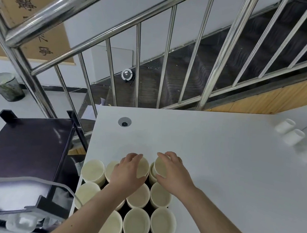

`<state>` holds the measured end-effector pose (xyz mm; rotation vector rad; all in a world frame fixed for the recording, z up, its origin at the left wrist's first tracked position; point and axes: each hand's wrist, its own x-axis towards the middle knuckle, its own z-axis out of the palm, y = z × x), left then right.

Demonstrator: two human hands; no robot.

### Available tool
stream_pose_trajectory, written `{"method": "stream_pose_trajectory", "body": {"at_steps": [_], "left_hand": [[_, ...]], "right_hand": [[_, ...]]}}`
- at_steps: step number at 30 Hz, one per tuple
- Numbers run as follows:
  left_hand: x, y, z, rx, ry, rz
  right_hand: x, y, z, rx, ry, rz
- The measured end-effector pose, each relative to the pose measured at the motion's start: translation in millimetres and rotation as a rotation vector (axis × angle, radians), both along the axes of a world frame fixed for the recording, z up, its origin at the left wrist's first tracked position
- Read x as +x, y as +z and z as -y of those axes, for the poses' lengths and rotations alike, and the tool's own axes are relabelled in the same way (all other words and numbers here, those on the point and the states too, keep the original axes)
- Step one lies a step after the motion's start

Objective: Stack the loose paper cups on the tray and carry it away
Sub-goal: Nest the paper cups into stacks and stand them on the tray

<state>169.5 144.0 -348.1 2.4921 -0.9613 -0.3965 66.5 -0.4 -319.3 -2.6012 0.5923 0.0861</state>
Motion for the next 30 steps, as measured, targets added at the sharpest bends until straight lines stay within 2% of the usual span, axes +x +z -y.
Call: {"method": "stream_pose_trajectory", "body": {"at_steps": [5, 13, 22, 30], "left_hand": [[1, -9, 2, 0.057, -0.004, 0.002], [1, -19, 0, 0.059, 0.012, 0.044], [0, -20, 3, 0.022, 0.057, 0.010], [-15, -5, 4, 0.006, 0.040, 0.019]], "right_hand": [[6, -11, 0, 0.013, 0.023, -0.040], [7, -19, 1, -0.009, 0.023, -0.056], [7, -25, 3, 0.031, 0.008, -0.043], [-11, -8, 7, 0.004, 0.013, -0.013]]}}
